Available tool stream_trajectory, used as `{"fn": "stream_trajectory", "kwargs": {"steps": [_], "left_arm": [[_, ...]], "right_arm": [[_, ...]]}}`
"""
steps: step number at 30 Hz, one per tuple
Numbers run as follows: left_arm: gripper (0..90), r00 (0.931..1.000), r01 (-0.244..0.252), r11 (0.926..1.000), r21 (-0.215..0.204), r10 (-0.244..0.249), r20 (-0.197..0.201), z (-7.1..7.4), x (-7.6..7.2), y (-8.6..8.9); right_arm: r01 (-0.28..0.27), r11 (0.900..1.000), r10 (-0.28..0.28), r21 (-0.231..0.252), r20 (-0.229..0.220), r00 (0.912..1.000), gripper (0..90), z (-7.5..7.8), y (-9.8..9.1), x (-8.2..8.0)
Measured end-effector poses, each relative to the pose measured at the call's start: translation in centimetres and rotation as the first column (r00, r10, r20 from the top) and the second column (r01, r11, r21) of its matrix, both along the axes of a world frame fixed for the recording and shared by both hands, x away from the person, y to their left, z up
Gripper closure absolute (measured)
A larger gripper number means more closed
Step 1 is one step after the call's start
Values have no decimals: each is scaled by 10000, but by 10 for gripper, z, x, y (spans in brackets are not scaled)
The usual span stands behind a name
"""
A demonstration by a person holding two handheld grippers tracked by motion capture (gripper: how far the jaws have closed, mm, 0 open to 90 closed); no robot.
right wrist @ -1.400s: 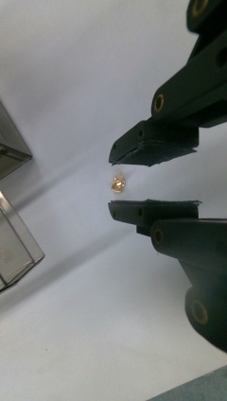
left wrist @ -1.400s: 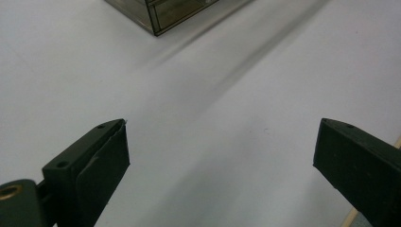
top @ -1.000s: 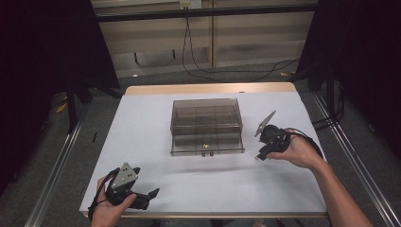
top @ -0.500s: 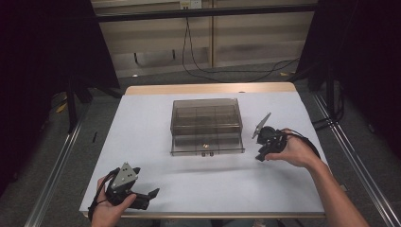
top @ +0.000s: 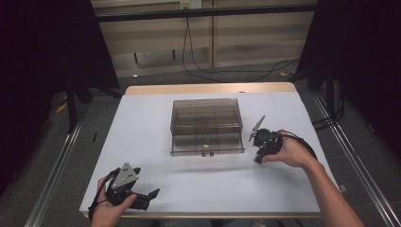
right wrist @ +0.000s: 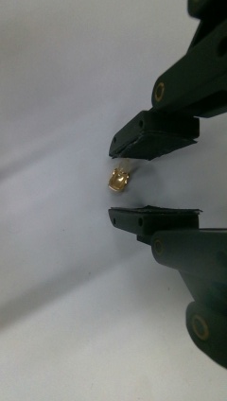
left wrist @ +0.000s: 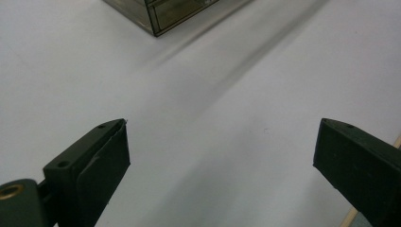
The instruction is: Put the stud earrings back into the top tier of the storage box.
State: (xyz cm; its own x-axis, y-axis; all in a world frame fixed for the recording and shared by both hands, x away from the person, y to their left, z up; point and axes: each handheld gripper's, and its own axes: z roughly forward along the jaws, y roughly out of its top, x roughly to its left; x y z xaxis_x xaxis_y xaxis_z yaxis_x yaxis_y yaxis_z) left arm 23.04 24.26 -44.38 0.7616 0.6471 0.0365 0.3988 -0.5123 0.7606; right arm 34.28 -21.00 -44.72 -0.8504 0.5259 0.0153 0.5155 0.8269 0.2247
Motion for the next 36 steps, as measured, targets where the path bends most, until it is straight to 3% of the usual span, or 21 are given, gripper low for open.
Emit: {"fn": "stream_trajectory", "kwargs": {"steps": [26, 29, 36], "left_arm": [[43, 10000, 4, 10000, 79, -4, 15, 0, 0, 0], [43, 10000, 37, 10000, 67, -37, -2, 0, 0, 0], [43, 10000, -20, 10000, 21, 20, 3, 0, 0, 0]], "right_arm": [[-325, 9995, 326, 12, -218, 9992, 752, -1, 3, -4], [-26, 10000, 26, -1, -311, 9995, 774, -1, 4, -4], [47, 10000, -47, -4, -372, 9993, 809, -1, 4, -3]]}}
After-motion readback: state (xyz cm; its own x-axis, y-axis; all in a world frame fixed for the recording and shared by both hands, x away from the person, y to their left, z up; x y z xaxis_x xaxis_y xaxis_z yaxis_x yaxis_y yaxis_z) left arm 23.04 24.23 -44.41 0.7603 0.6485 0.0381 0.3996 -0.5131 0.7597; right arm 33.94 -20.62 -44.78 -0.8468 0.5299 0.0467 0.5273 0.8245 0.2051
